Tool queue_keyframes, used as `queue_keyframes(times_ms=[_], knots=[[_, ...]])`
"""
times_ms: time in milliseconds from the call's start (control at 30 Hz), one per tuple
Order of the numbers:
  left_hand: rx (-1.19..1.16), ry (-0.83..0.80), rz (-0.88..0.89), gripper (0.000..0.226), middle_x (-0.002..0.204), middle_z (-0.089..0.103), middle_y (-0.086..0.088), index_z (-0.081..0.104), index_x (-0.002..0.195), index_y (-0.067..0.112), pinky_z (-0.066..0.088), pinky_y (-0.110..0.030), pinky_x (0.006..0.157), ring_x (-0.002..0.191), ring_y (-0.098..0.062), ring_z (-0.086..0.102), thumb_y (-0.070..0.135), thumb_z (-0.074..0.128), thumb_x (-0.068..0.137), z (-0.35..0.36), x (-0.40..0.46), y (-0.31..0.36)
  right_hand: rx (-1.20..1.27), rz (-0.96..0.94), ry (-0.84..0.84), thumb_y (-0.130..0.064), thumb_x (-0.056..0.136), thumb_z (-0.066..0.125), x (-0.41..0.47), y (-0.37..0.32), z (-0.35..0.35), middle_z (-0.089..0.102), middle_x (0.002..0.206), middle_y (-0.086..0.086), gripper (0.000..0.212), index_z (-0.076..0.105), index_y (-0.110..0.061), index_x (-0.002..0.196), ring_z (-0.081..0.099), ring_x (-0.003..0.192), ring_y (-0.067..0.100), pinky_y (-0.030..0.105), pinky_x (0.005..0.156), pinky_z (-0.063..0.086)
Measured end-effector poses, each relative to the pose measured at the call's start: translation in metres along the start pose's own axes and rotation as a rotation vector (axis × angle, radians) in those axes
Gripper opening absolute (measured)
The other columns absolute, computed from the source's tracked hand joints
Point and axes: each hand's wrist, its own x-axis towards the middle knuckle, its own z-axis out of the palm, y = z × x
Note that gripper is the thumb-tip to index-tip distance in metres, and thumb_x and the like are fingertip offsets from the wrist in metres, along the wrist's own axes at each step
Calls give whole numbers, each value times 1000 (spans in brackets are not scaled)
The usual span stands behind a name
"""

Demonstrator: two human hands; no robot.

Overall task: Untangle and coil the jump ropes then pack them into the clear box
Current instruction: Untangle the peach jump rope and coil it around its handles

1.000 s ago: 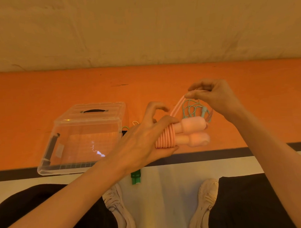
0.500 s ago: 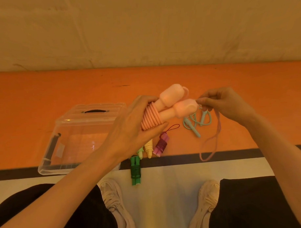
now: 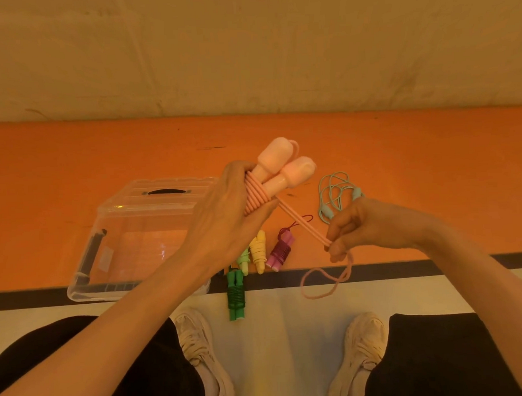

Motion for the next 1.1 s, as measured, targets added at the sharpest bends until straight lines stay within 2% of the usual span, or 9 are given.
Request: queue_keyframes(times_ms=[133, 233, 400, 500, 633, 767, 833, 933, 1100], knots=[[-50, -36, 24, 59, 114, 44, 9, 33, 135, 23, 35, -24, 58, 83, -5, 46, 41, 64, 87, 0, 5, -1, 69, -53, -151, -6, 84, 69, -6, -11, 8, 75, 84, 11, 8, 74, -11, 87, 71, 78, 16, 19, 76, 51], [34, -50, 61, 63, 124, 42, 5, 32, 140, 22, 47, -31, 68, 92, -7, 47, 44, 60, 88, -3, 8, -4, 123, -85, -192, -5, 86, 64, -10, -18, 7, 74, 84, 10, 10, 72, -9, 89, 71, 80, 16, 22, 81, 52], [81, -49, 72, 67, 127, 41, 3, 30, 144, 20, 44, -30, 70, 93, -7, 46, 47, 57, 88, -10, 13, -7, 238, -140, -110, -8, 82, 63, -15, -23, 4, 74, 79, 9, 12, 72, -3, 88, 70, 77, 20, 23, 77, 52], [49, -40, 35, 66, 128, 41, 3, 32, 143, 21, 46, -34, 73, 96, -8, 46, 46, 58, 88, -15, 15, -10, 286, -176, -45, -9, 80, 63, -15, -24, -1, 74, 79, 10, 12, 74, -7, 84, 70, 75, 20, 25, 76, 53], [241, -35, 98, 67, 124, 42, -2, 34, 142, 17, 48, -35, 66, 93, -17, 53, 41, 64, 87, -9, 12, -4, 293, -207, -131, -9, 81, 63, -12, -28, 8, 74, 78, 10, 13, 75, -11, 83, 70, 73, 19, 23, 74, 52], [290, -15, 63, 71, 122, 46, -5, 38, 140, 15, 51, -40, 66, 92, -21, 56, 48, 61, 82, -9, 12, -2, 407, -274, -85, -10, 79, 61, -12, -37, 10, 73, 73, 7, 17, 77, -15, 79, 68, 65, 15, 20, 64, 51], [298, 2, 60, 74, 119, 48, -5, 41, 138, 15, 51, -42, 63, 90, -22, 57, 55, 54, 77, -11, 12, 2, 427, -287, -111, -9, 79, 60, -13, -41, 13, 72, 71, 6, 15, 75, -9, 81, 67, 61, 14, 19, 62, 51], [313, 0, 68, 72, 116, 49, -4, 44, 136, 16, 44, -35, 58, 87, -20, 55, 56, 50, 76, -12, 13, 6, 399, -300, -134, -9, 81, 60, -12, -46, 20, 71, 69, 5, 14, 72, -4, 86, 67, 63, 14, 21, 66, 51], [325, 42, 63, 61, 112, 52, -4, 48, 131, 13, 42, -29, 58, 79, -11, 45, 51, 51, 83, -21, 16, -6, 303, -262, 69, -15, 84, 64, -22, -44, 9, 64, 62, 8, 21, 74, -14, 102, 61, 54, 14, 24, 60, 52]])
